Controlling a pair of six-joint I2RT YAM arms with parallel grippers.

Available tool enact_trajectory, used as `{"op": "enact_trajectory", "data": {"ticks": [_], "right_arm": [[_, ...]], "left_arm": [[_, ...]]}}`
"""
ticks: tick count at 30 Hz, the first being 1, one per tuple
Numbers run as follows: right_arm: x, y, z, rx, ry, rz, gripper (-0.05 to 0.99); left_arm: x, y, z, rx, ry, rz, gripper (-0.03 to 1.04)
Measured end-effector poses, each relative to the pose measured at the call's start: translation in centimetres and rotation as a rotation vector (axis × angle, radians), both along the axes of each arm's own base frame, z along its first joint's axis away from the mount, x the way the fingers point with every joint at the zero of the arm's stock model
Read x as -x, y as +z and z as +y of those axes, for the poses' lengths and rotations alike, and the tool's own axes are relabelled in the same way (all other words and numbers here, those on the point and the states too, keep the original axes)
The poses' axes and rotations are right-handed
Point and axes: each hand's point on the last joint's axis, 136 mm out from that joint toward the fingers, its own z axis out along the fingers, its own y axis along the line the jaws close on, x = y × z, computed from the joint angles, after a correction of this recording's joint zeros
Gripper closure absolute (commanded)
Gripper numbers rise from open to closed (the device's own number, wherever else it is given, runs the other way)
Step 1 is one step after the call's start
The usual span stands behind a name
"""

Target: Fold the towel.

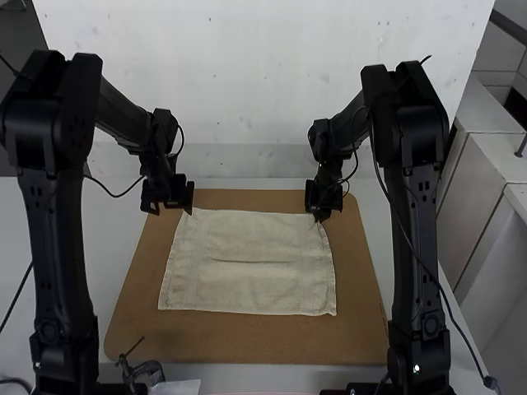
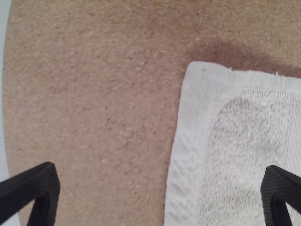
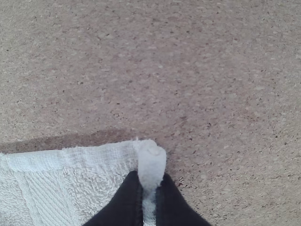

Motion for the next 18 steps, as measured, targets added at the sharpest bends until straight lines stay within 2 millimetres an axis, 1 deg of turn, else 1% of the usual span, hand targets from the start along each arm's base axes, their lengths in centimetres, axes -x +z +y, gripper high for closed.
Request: {"op": "enact_trajectory", "data": {"ticks": [5, 7, 8, 9, 11, 12, 13, 14, 18], "right_arm": [[0.0, 0.0, 0.0, 0.0, 0.0, 0.0, 0.92], [0.0, -0.1, 0.0, 0.0, 0.0, -0.001, 0.92], [0.0, -0.1, 0.0, 0.0, 0.0, -0.002, 0.92], [0.0, -0.1, 0.0, 0.0, 0.0, -0.002, 0.92], [0.0, -0.1, 0.0, -0.001, 0.0, -0.004, 0.92], [0.0, -0.1, 0.0, -0.001, 0.0, -0.004, 0.92], [0.1, -0.1, -0.1, 0.0, 0.0, -0.005, 0.92], [0.0, -0.1, -0.1, 0.0, 0.002, -0.008, 0.92], [0.0, 0.0, -0.1, 0.002, 0.009, -0.012, 0.92]], "left_arm": [[-1.7, -1.6, -1.0, 0.002, 0.003, 0.019, 0.06], [-2.2, -2.2, -1.5, 0.002, -0.003, 0.027, 0.11], [-2.4, -2.5, -1.6, 0.001, -0.004, 0.037, 0.19], [-2.6, -2.9, -1.9, -0.001, -0.008, 0.046, 0.31], [-3.0, -2.9, -2.2, -0.002, -0.005, 0.068, 0.72], [-3.1, -3.1, -2.2, -0.004, -0.001, 0.079, 0.88], [-3.2, -3.1, -2.3, -0.006, 0.001, 0.087, 0.95], [-3.4, -3.1, -2.4, -0.003, -0.001, 0.092, 0.99], [-2.9, -3.1, -3.3, -0.003, -0.048, 0.121, 0.99]]}}
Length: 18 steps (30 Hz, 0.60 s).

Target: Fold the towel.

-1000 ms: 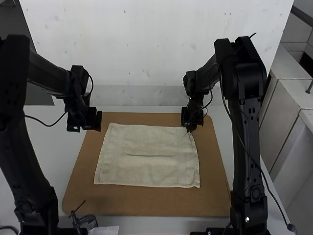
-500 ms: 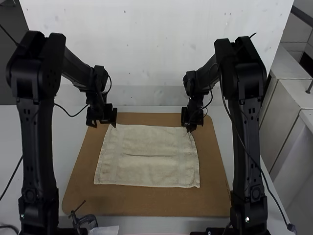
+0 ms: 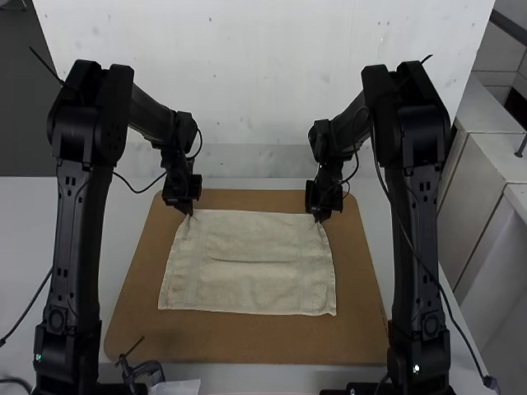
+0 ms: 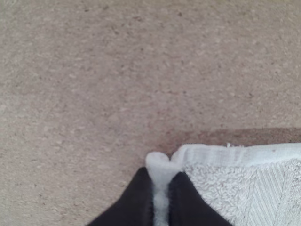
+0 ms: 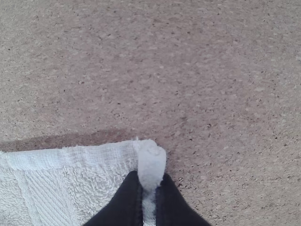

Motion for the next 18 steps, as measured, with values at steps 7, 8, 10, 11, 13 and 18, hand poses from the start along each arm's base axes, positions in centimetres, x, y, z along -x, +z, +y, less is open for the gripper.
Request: {"op": "enact_trajectory", "data": {"ticks": [7, 8, 10, 11, 13, 18], "right_arm": [[-0.1, 0.0, 0.0, 0.002, 0.007, -0.004, 0.92], [-0.1, 0.0, 0.0, 0.002, 0.007, -0.005, 0.92], [-0.2, 0.2, 0.0, 0.002, 0.006, -0.007, 0.92], [-0.2, 0.2, 0.0, 0.002, 0.006, -0.008, 0.92], [-0.4, 0.4, -0.2, 0.012, 0.003, -0.017, 0.92], [-1.2, 0.9, -1.1, 0.042, -0.017, -0.049, 0.92]], "left_arm": [[0.2, 0.1, -0.2, 0.0, -0.01, 0.004, 1.0], [0.2, 0.1, -0.2, -0.001, -0.009, 0.003, 1.0], [0.4, 0.3, -0.3, -0.002, -0.006, 0.005, 1.0], [0.5, 0.4, -0.5, -0.001, -0.006, 0.006, 1.0], [0.8, 0.6, -0.7, -0.007, -0.001, 0.015, 1.0], [1.2, 1.8, -1.0, -0.014, 0.011, 0.012, 1.0]]}}
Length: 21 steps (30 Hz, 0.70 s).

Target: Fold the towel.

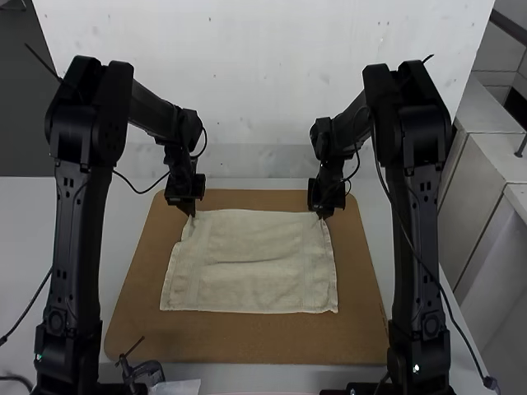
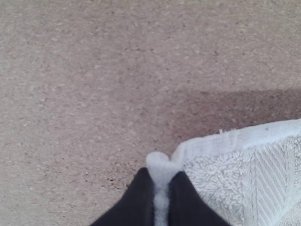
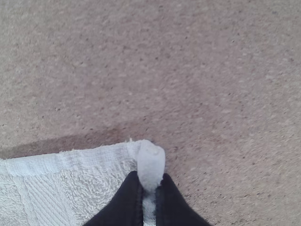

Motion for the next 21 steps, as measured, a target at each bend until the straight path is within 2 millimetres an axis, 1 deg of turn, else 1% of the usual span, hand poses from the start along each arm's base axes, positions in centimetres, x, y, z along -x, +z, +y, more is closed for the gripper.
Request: {"op": "enact_trajectory", "data": {"ticks": [2, 3, 5, 9, 11, 12, 14, 16, 18, 21], "right_arm": [[-0.5, 0.8, -0.1, 0.002, -0.005, -0.025, 0.92], [-0.7, 1.2, -0.1, 0.002, -0.006, -0.038, 0.92], [-1.5, 3.0, 0.0, -0.006, -0.008, -0.085, 0.92], [-3.3, 7.4, 0.2, -0.026, -0.013, -0.195, 0.92], [-4.0, 9.2, 0.4, -0.036, -0.015, -0.241, 0.92], [-4.2, 9.9, 0.4, -0.039, -0.017, -0.259, 0.92], [-4.3, 11.0, 0.4, -0.045, -0.019, -0.283, 0.92], [-4.3, 11.5, 0.4, -0.047, -0.019, -0.291, 0.92], [-4.2, 11.4, 0.3, -0.046, -0.02, -0.288, 0.92], [-2.8, 9.7, 0.0, -0.033, -0.017, -0.241, 0.92]], "left_arm": [[-0.3, 1.0, 0.1, -0.001, 0.009, -0.022, 1.0], [-0.5, 1.7, 0.1, -0.001, 0.017, -0.041, 1.0], [-1.0, 3.5, 0.2, 0.004, 0.03, -0.082, 1.0], [-1.6, 7.2, 0.1, 0.022, 0.052, -0.165, 1.0], [-1.8, 8.6, 0.2, 0.03, 0.06, -0.197, 1.0], [-1.9, 9.4, 0.2, 0.034, 0.064, -0.213, 1.0], [-2.1, 10.2, 0.1, 0.038, 0.069, -0.234, 1.0], [-2.0, 10.4, 0.2, 0.038, 0.072, -0.232, 1.0], [-1.7, 10.3, 0.1, 0.035, 0.073, -0.223, 1.0], [-0.3, 9.2, -0.1, 0.028, 0.063, -0.194, 1.0]]}}
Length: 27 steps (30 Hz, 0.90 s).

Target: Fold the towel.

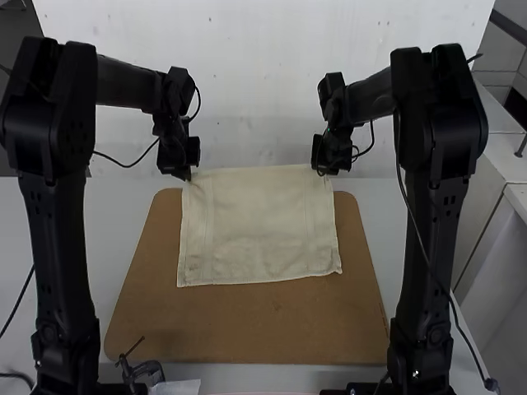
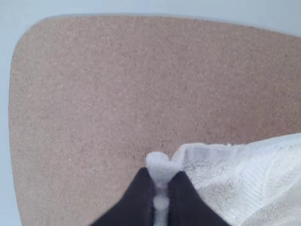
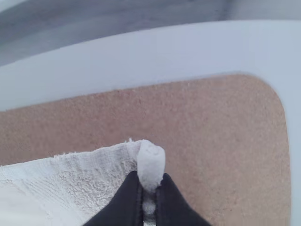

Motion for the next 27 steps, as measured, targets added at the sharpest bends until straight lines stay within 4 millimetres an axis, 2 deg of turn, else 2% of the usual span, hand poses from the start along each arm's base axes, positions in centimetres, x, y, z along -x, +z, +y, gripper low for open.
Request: {"op": "enact_trajectory", "data": {"ticks": [3, 5, 7, 13, 16, 22, 27], "right_arm": [[2.0, -2.2, -0.5, 0.018, 0.005, 0.063, 0.92], [3.2, -2.9, -0.8, 0.027, 0.01, 0.09, 0.92], [4.3, -2.8, -1.0, 0.032, 0.018, 0.098, 0.92], [6.6, -0.5, -1.0, 0.028, 0.049, 0.051, 0.92], [8.2, -0.8, -1.4, 0.035, 0.059, 0.062, 0.92], [12.0, -2.7, -2.4, 0.056, 0.075, 0.118, 0.92], [14.3, -2.6, -2.7, 0.063, 0.094, 0.113, 0.92]], "left_arm": [[2.3, -1.1, -0.2, -0.01, -0.017, 0.038, 1.0], [3.7, -1.3, -0.3, -0.012, -0.028, 0.045, 1.0], [4.8, -1.1, -0.1, -0.012, -0.031, 0.045, 1.0], [7.6, -1.3, 0.2, -0.012, -0.045, 0.045, 1.0], [9.4, -1.7, -0.1, -0.017, -0.069, 0.059, 1.0], [13.0, -1.9, -1.0, -0.024, -0.124, 0.07, 1.0], [15.0, -1.4, -1.6, -0.02, -0.149, 0.054, 1.0]]}}
